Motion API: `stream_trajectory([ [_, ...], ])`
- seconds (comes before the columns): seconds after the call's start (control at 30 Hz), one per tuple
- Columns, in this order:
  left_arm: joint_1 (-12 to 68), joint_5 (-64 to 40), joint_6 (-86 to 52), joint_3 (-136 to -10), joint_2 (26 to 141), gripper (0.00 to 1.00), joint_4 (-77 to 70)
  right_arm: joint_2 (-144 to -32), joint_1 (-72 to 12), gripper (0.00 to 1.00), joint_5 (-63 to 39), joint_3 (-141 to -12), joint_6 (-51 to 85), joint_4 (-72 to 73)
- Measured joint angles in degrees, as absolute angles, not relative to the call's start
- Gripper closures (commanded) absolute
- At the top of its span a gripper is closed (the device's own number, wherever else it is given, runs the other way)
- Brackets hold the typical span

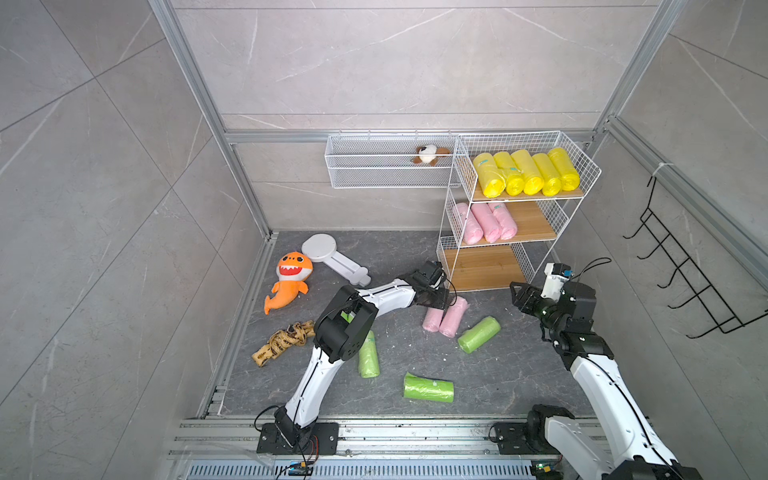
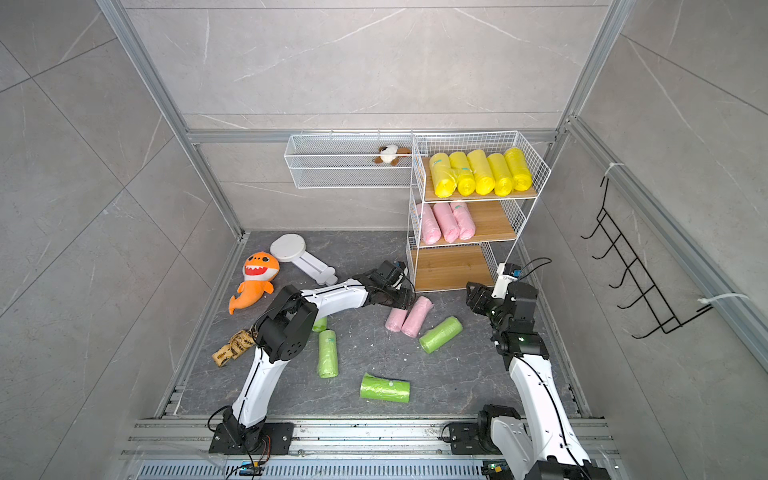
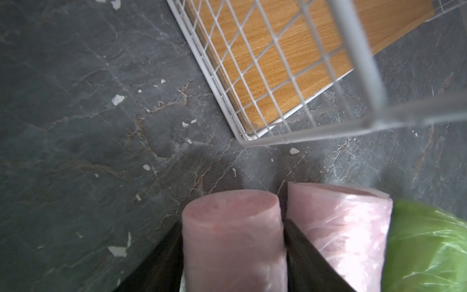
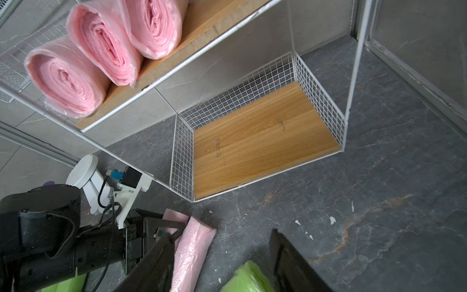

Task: Sort the rolls of trash bags by color and place them on the shelf
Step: Pick up the roll of trash bags from the center of the board.

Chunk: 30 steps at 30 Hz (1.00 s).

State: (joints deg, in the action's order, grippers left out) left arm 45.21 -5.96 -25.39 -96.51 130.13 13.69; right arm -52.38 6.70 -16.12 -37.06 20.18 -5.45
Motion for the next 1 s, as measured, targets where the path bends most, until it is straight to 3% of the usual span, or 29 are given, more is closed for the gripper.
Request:
stream_trajectory([
  [0.2, 44.1, -6.1, -29.5, -88.0, 125.8, 0.67, 5.9, -51.8, 4.8, 0.36, -17.8, -37.1, 20.2, -5.4],
  [0.67, 38.7, -1.5, -45.1, -62.0, 99.7, 0.68, -16.0, -55.3, -21.1, 0.31, -16.5, -37.1, 24.8, 2.1],
  [1.0, 38.5, 2.5, -59.1, -48.2, 85.5, 0.69, -32.2, -65.8, -39.2, 0.11, -10.1, -38.2, 27.6, 15.1],
])
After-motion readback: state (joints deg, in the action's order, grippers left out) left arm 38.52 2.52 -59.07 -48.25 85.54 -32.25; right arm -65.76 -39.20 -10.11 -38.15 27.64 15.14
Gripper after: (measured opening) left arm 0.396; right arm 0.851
